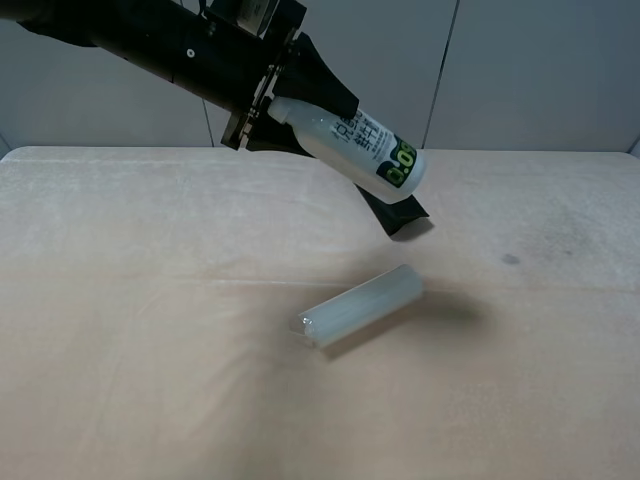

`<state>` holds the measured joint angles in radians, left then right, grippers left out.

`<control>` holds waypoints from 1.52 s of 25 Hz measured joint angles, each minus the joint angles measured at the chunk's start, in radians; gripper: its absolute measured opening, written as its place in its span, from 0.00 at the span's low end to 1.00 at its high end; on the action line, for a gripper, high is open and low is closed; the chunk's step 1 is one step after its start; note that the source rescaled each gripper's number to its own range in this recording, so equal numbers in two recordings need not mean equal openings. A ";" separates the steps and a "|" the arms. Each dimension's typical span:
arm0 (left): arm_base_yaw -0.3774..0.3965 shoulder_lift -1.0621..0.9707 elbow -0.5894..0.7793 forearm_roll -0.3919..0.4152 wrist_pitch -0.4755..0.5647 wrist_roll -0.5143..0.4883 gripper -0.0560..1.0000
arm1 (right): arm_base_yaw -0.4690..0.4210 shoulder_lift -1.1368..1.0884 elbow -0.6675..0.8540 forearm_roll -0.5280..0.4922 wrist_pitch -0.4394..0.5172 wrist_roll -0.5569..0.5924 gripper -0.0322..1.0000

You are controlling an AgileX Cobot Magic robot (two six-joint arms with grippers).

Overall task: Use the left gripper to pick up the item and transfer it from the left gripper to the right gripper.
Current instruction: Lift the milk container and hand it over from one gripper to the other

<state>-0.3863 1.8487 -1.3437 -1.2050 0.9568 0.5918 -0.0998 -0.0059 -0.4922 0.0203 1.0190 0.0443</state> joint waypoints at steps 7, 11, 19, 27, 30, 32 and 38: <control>0.000 0.000 0.000 -0.064 0.049 0.034 0.08 | 0.000 0.000 0.000 0.001 0.000 0.000 1.00; 0.000 0.000 0.000 -0.064 0.051 0.034 0.08 | 0.000 0.000 0.000 0.001 0.000 0.000 1.00; 0.000 0.000 0.000 -0.064 0.062 0.034 0.08 | 0.031 0.090 -0.052 0.052 0.021 -0.076 1.00; 0.000 0.000 0.000 -0.063 0.092 0.035 0.08 | 0.258 0.447 -0.172 0.202 -0.103 -0.271 1.00; 0.000 0.000 0.000 -0.063 0.105 0.037 0.08 | 0.378 0.577 -0.225 0.211 -0.148 -0.352 1.00; 0.000 0.000 0.000 -0.063 0.106 0.038 0.08 | 0.464 0.663 -0.269 0.213 -0.174 -0.399 1.00; 0.000 0.000 0.000 -0.063 0.106 0.038 0.08 | 0.648 0.888 -0.428 0.186 -0.209 -0.484 1.00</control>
<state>-0.3863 1.8487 -1.3437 -1.2681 1.0633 0.6299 0.5485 0.8821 -0.9206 0.2062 0.8104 -0.4395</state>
